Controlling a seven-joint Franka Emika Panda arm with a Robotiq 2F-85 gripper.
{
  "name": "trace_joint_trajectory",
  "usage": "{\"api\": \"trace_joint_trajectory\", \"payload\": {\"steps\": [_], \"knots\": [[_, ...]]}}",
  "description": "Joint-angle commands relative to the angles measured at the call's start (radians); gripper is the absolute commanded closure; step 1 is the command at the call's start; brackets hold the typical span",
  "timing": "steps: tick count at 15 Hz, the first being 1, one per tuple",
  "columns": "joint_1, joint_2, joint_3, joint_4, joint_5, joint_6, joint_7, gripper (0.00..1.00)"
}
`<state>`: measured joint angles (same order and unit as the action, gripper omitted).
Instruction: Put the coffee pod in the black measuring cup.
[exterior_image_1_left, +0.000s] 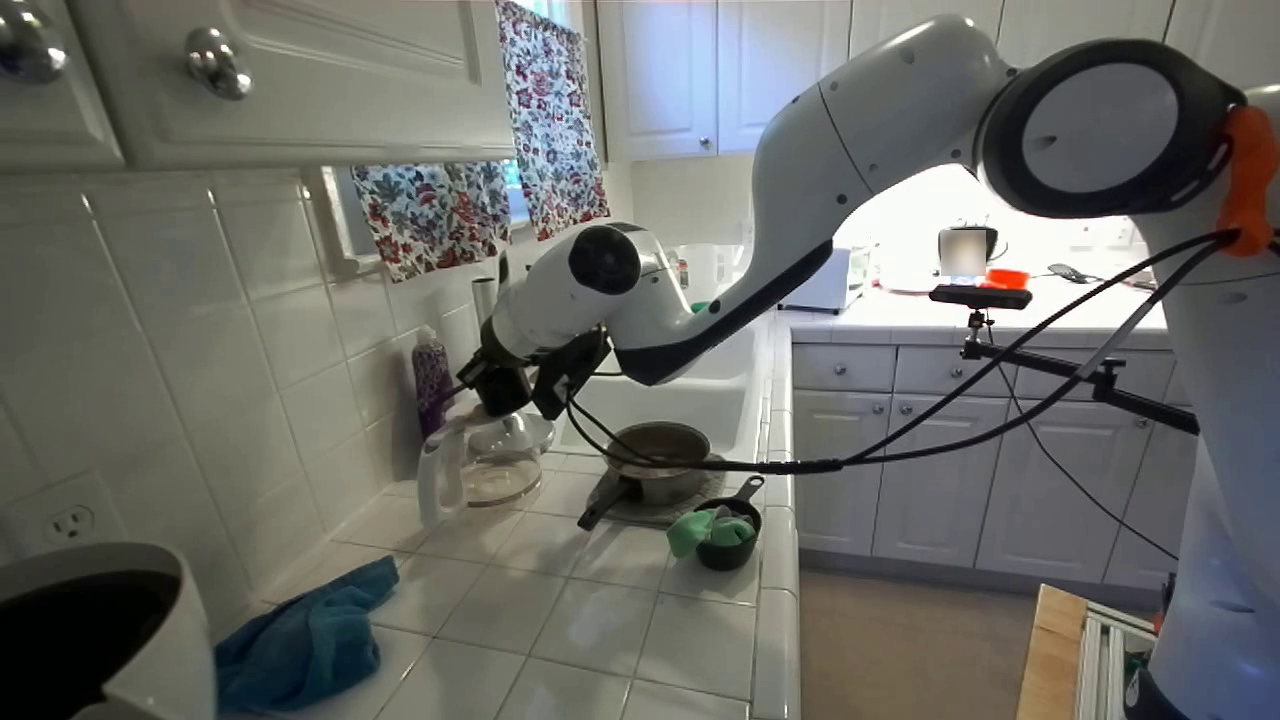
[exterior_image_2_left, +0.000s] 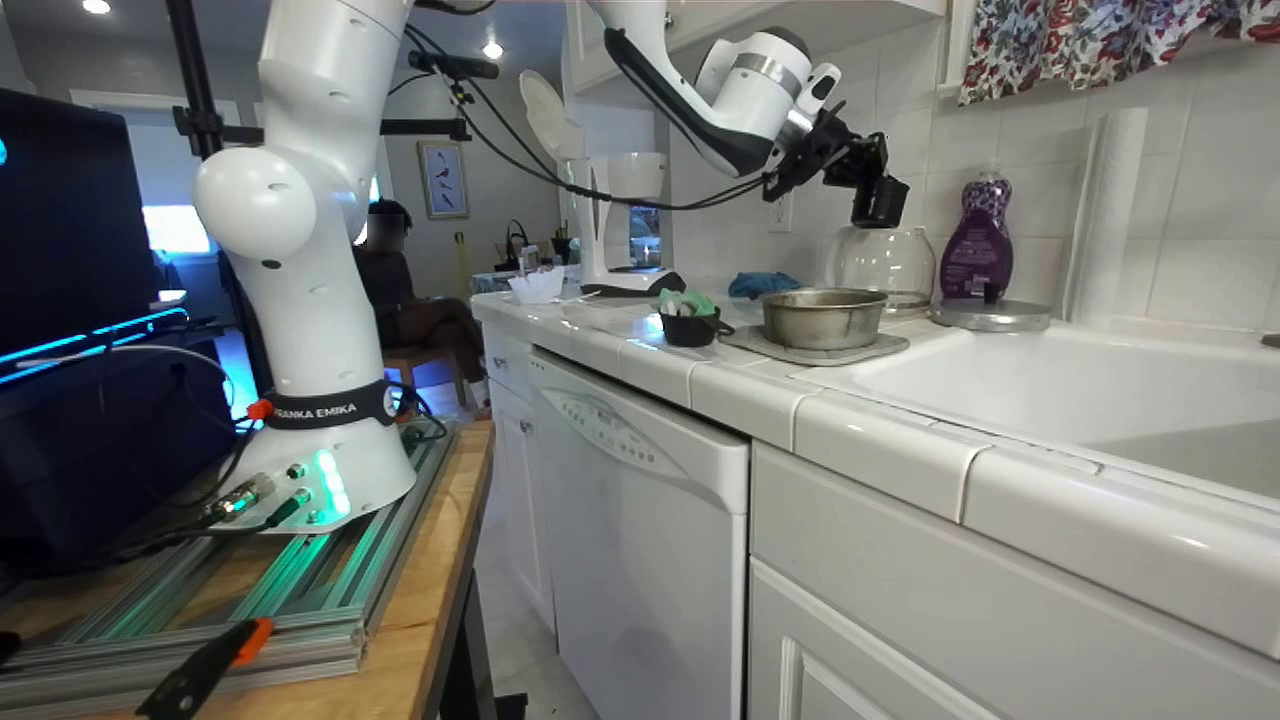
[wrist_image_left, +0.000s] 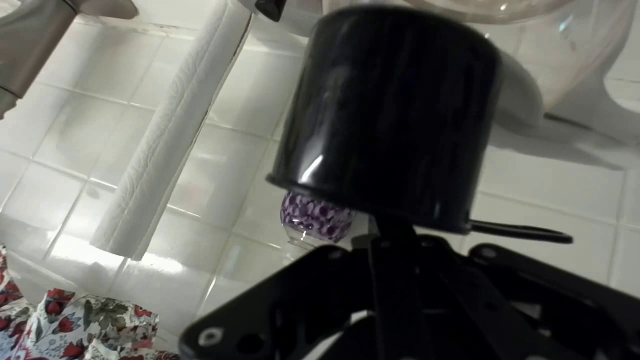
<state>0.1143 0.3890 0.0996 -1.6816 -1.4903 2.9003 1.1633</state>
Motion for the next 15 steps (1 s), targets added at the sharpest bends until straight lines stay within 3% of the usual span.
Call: {"api": "trace_joint_trajectory", "payload": {"steps": [1,15], "knots": [[-0.014,0.036,0.014,0.035,0.058,0.029,-0.066,1.0],[0.001,0.019,0.024,0.023,0.086,-0.003,-0.123,1.0]]}}
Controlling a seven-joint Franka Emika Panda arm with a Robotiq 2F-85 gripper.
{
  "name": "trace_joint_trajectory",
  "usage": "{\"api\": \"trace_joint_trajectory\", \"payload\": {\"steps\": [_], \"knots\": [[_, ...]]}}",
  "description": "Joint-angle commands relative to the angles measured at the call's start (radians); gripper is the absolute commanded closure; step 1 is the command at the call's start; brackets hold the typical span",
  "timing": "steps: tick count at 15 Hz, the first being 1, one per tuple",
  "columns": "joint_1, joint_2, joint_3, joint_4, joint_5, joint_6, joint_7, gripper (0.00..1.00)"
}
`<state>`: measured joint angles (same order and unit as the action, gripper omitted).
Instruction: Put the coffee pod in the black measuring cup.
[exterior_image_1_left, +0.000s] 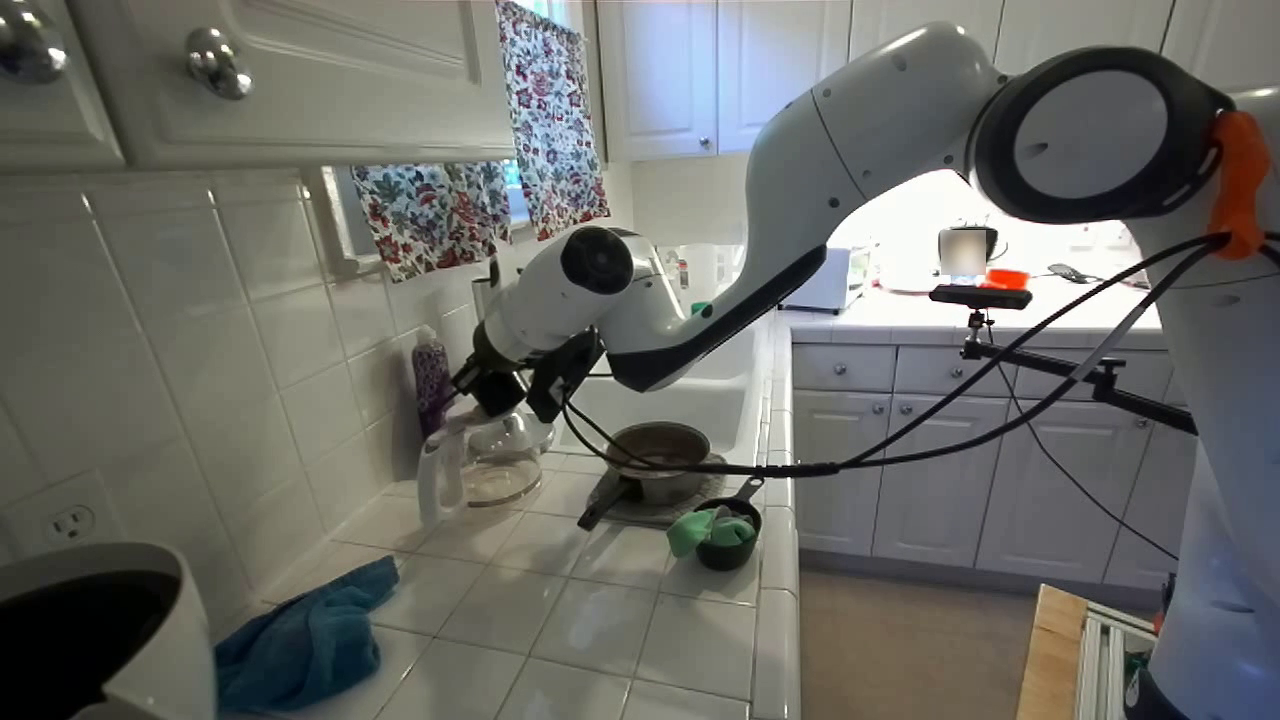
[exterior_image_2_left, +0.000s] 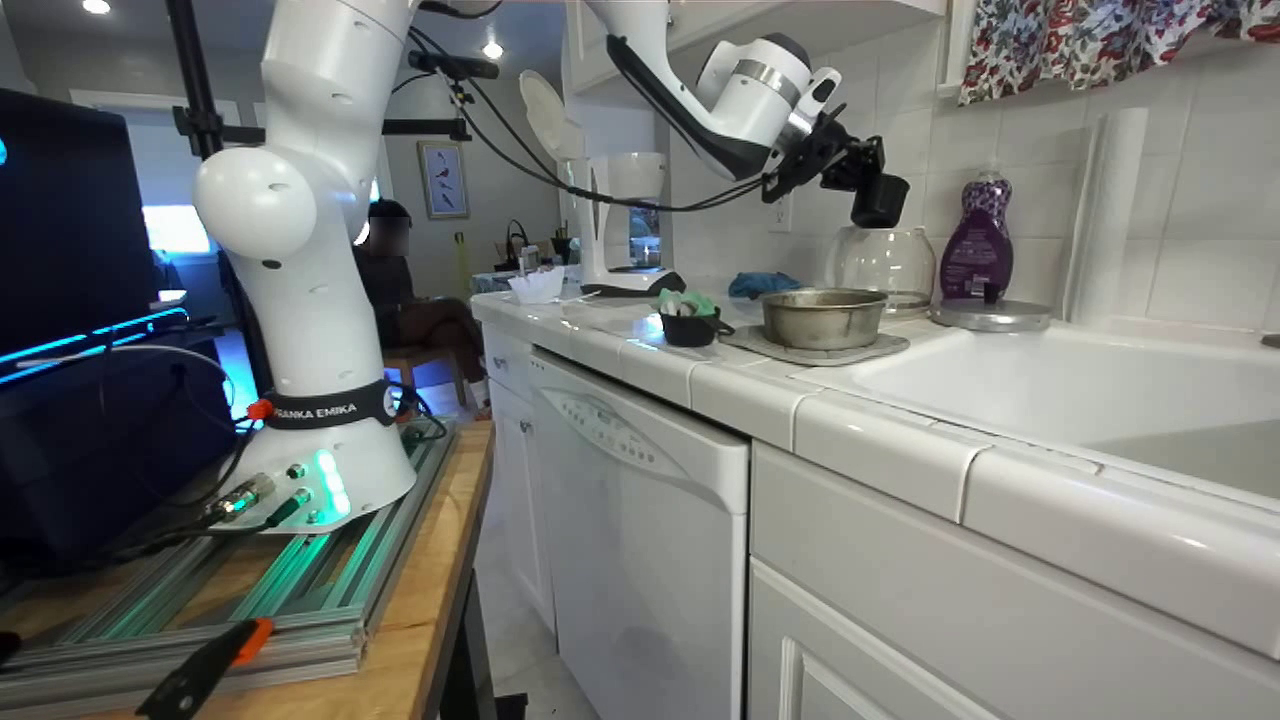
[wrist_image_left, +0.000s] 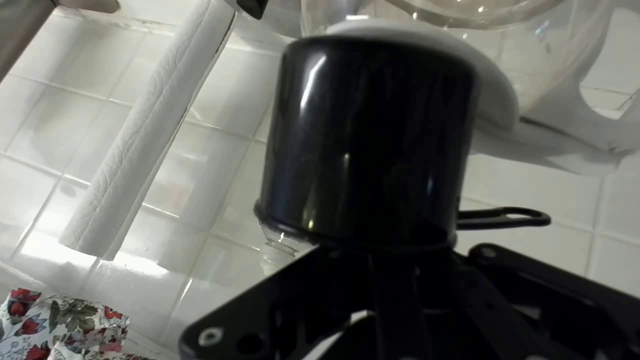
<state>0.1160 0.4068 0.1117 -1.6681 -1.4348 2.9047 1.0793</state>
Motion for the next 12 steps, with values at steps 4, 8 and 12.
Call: {"api": "trace_joint_trajectory", "payload": {"steps": [4,8,12], "knots": [[0.0,0.004,0.016,0.011,0.037,-0.008,-0.048,1.0],[-0.006,0.01,0.026,0.012,0.04,0.014,-0.09,1.0],[-0.014,0.012,0.037,0.01,0.055,0.025,-0.137,1.0]]}}
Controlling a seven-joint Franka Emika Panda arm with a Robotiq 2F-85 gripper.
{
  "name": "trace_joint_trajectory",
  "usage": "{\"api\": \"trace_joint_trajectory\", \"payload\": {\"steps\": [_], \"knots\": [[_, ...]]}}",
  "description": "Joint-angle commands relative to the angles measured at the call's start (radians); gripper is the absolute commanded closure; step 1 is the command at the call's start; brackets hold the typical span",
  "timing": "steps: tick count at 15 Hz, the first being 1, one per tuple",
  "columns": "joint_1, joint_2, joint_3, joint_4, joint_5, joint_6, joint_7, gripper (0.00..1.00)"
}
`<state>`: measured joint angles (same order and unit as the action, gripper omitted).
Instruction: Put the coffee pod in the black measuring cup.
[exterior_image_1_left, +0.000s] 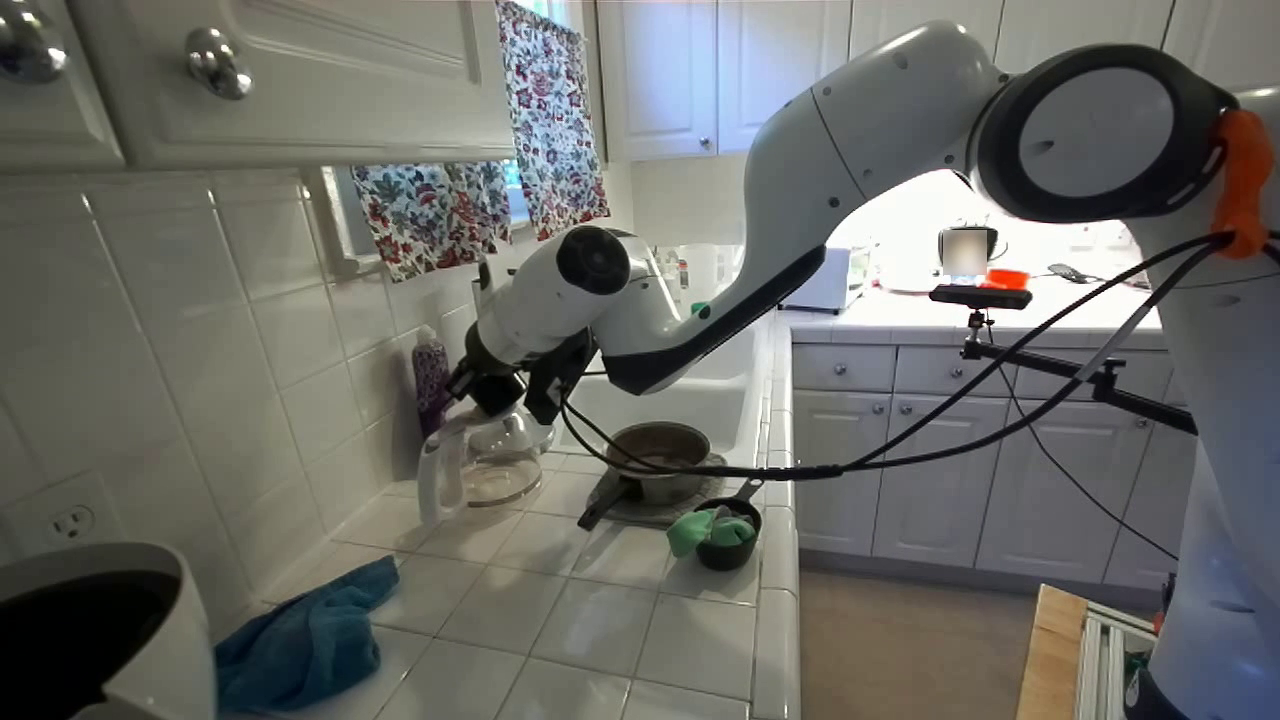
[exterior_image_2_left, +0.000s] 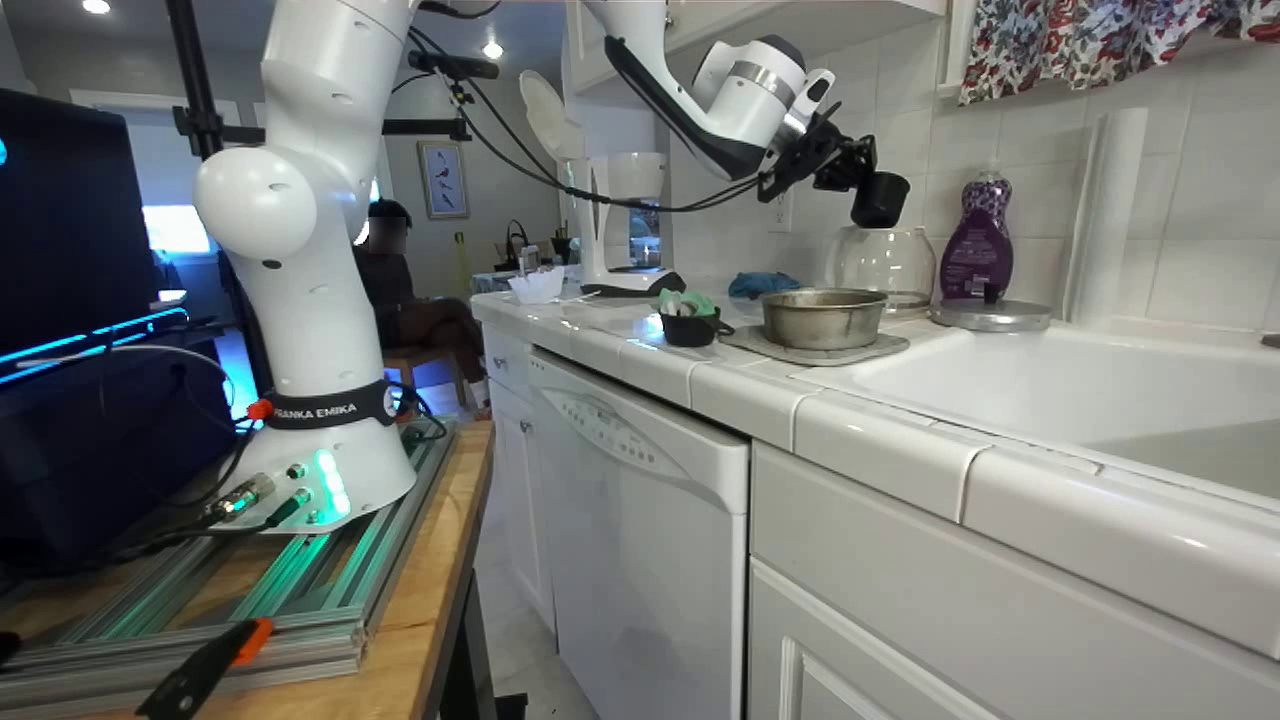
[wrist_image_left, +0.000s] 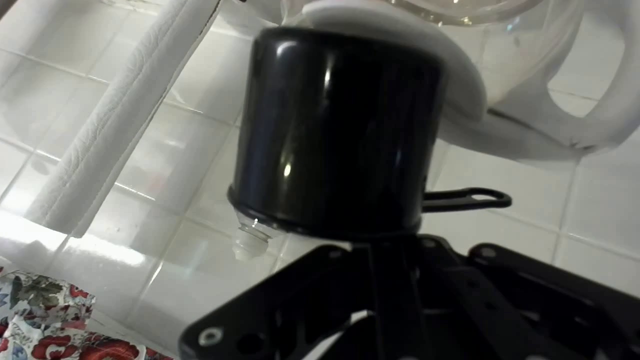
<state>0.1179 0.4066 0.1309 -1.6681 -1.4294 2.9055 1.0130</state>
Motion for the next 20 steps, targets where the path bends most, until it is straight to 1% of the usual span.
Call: {"api": "trace_joint_trajectory", "payload": {"steps": [1,10,16,20], "knots": [[-0.017,0.013,0.02,0.009,0.058,0.025,-0.082,1.0],[-0.037,0.012,0.051,-0.009,0.184,0.017,-0.246,1.0],[-0.07,0.02,0.1,-0.02,0.309,0.008,-0.41,1.0],[-0.113,0.032,0.165,-0.034,0.419,0.002,-0.569,1.0]]}}
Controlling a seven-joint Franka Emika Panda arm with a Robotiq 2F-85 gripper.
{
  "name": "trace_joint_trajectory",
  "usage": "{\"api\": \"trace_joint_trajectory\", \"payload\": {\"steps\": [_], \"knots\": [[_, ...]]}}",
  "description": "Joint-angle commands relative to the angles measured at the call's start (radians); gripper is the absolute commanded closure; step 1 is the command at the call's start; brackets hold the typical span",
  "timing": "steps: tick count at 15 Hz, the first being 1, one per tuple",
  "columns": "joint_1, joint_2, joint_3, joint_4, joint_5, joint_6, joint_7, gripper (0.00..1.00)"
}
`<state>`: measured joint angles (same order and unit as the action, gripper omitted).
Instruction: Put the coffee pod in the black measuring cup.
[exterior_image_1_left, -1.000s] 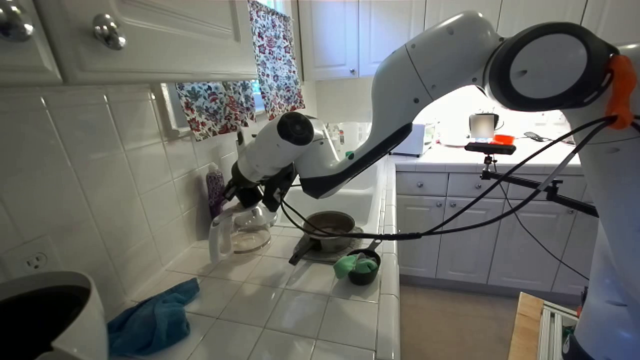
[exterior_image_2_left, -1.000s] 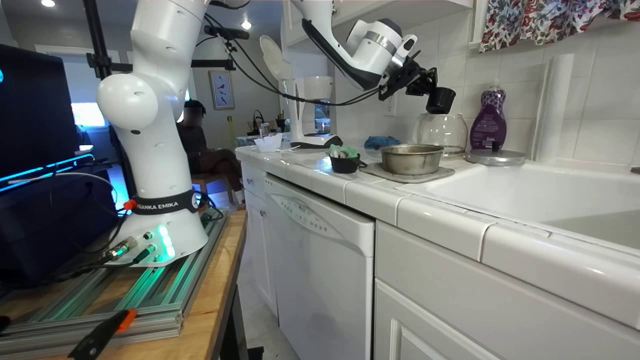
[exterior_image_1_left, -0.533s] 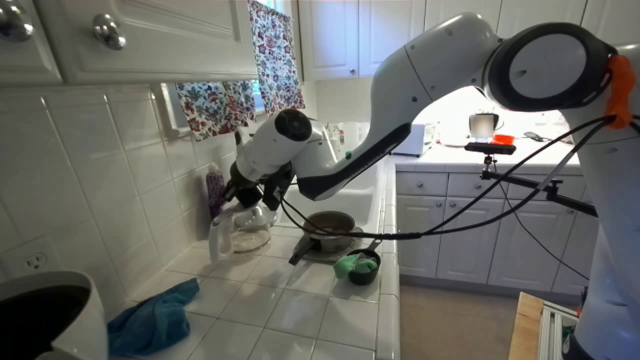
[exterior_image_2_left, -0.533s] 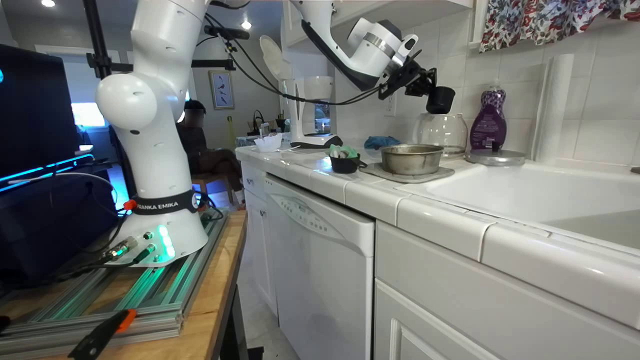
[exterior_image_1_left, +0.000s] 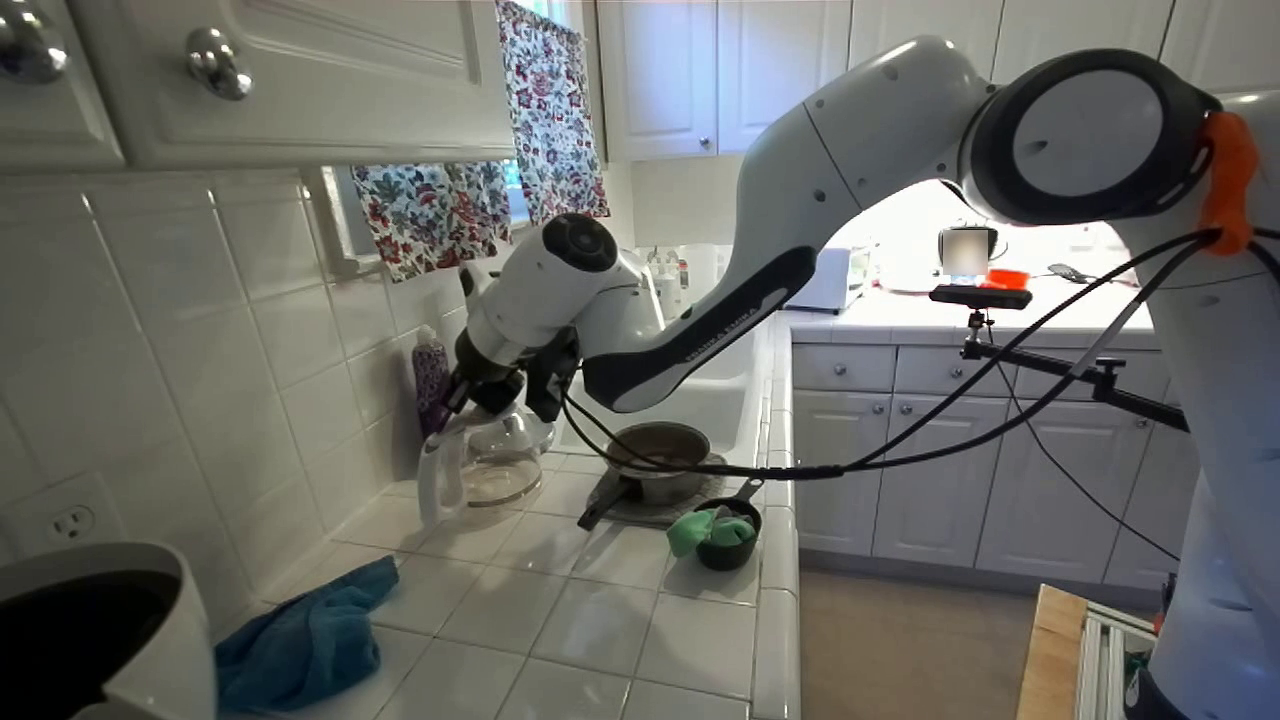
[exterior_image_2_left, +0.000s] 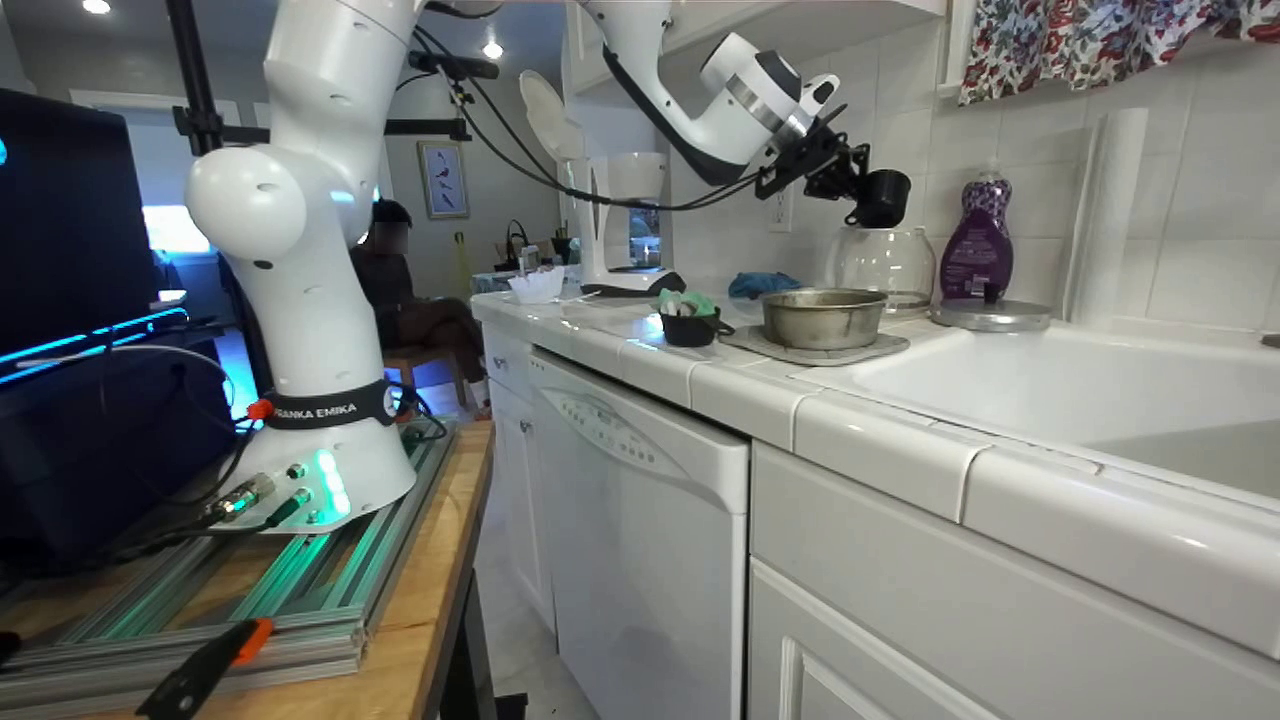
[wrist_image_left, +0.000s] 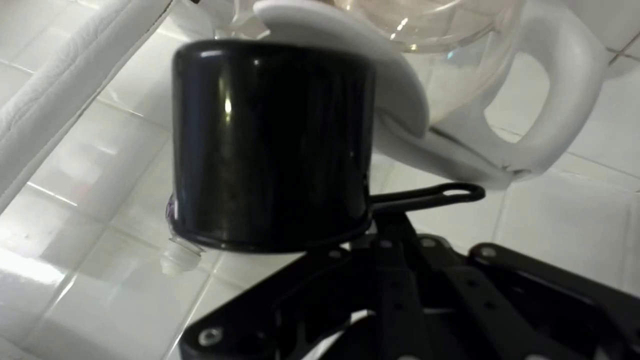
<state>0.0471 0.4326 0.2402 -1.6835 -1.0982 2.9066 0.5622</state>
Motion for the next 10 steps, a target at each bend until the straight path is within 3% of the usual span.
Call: {"api": "trace_joint_trajectory", "payload": {"steps": [1,4,5,10], "knots": [[-0.053,0.008,0.071,-0.021,0.11,-0.004,-0.15,1.0],[-0.086,0.012,0.121,-0.03,0.181,-0.025,-0.252,1.0],[-0.007,0.0,0.031,-0.038,0.283,-0.005,-0.33,1.0],[0.037,-0.001,-0.001,-0.031,0.513,-0.03,-0.562,1.0]]}}
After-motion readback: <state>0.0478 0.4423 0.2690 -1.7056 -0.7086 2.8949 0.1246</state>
